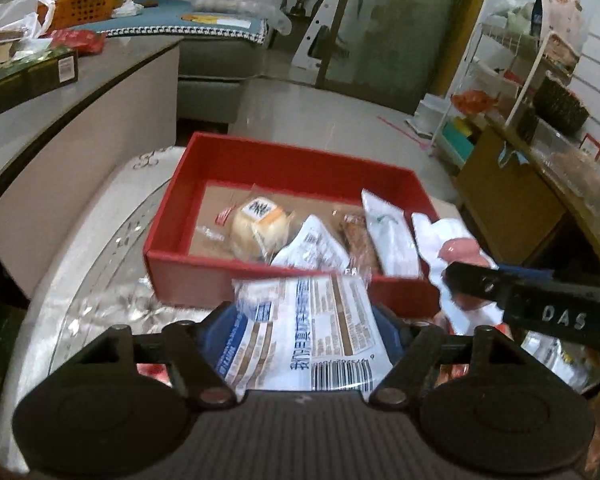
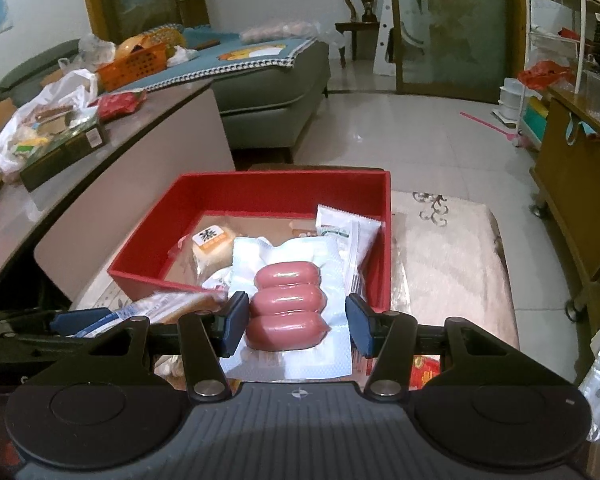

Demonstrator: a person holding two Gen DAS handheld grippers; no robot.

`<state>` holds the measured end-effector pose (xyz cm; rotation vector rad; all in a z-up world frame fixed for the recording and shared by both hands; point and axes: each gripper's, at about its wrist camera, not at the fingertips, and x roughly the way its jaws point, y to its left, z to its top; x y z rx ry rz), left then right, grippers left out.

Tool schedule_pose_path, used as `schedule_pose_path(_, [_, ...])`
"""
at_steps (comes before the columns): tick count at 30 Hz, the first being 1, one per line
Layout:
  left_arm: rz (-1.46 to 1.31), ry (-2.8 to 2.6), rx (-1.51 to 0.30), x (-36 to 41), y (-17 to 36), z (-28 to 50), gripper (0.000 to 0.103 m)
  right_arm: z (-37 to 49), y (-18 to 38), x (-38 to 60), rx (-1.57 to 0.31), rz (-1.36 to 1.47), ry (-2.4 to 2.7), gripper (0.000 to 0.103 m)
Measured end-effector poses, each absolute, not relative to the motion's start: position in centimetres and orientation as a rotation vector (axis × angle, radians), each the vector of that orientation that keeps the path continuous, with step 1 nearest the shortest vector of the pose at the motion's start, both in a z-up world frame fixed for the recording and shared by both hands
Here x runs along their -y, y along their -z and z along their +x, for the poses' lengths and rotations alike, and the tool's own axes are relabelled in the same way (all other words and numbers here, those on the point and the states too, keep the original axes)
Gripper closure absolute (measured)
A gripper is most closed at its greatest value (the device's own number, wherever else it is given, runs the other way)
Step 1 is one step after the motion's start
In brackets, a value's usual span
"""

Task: Organize snacks
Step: 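Lower the sausage pack into the red box with the right tool while the left tool carries the bread bag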

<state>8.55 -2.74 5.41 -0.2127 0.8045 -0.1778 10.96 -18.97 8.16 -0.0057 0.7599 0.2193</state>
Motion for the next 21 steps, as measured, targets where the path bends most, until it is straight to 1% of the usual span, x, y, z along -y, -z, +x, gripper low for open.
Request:
schedule_pose_path(1, [-0.219, 0.183, -0.796, 2.8, -5.5, 9.0, 0.044, 11.3, -8.2, 18.9, -0.756, -0.002, -0.217, 0.043])
schedule_pose_path(2, [-0.231, 0.193, -0.787, 2.8, -5.6, 9.5, 0.057, 11.6, -8.3, 18.9, -0.752, 0.005, -0.216, 0.043])
schedule_pose_path(3, [-0.250, 0.202, -0.794, 2.8, -5.7, 10.3, 0.077, 12.1, -8.4, 18.9, -0.748, 0.013, -0.214, 0.043])
schedule_pose_path(5, [-0.294, 0.204, -0.807, 2.9, -5.3, 12.2, 0.077, 13.1, -8.5, 18.9, -0.739, 0.028, -0.203, 0.043])
schedule_pose_path(8, [-0.268, 0.152, -0.822, 3.3, -3.6, 15.4, 0.077, 15.0, -8.1, 19.1, -0.734, 0.035, -0.177, 0.043])
schedule_pose_path(10, [-0.292, 0.150, -0.857, 2.8, -2.5, 15.9, 0.076, 15.9, -7.4, 19.3, -0.753, 0.040, -0.162, 0.043])
schedule_pose_path(12, [-0.258, 0.197, -0.845, 2.4, -3.2, 14.9, 0.072, 16.3, -6.9, 19.5, -0.774, 0.039, -0.164, 0.043])
schedule_pose_path(13, [-0.233, 0.199, -0.855, 2.2, -3.7, 14.1, 0.061, 16.3, -6.7, 19.6, -0.778, 0.035, -0.164, 0.043])
schedule_pose_path(14, [-0.232, 0.189, -0.882, 1.9, -3.9, 13.1, 0.052, 16.3, -6.7, 19.7, -0.781, 0.038, -0.163, 0.043])
schedule_pose_path(15, [-0.244, 0.199, -0.896, 1.4, -4.0, 11.9, 0.036, 16.3, -6.6, 19.9, -0.784, 0.045, -0.166, 0.052])
schedule_pose_path(16, [-0.260, 0.220, -0.904, 1.1, -3.7, 10.6, 0.024, 16.3, -6.7, 20.0, -0.796, 0.055, -0.182, 0.067])
schedule_pose_path(17, [-0.270, 0.230, -0.915, 1.0, -3.2, 9.6, 0.021, 16.3, -6.8, 20.2, -0.813, 0.087, -0.194, 0.077])
schedule_pose_path(18, [-0.271, 0.229, -0.932, 1.2, -2.4, 8.9, 0.016, 16.1, -6.8, 20.3, -0.814, 0.107, -0.202, 0.077])
schedule_pose_path(21, [-0.173, 0.205, -1.056, 3.2, 1.1, 9.5, 0.015, 15.9, -6.7, 19.6, -0.820, 0.070, -0.193, 0.077])
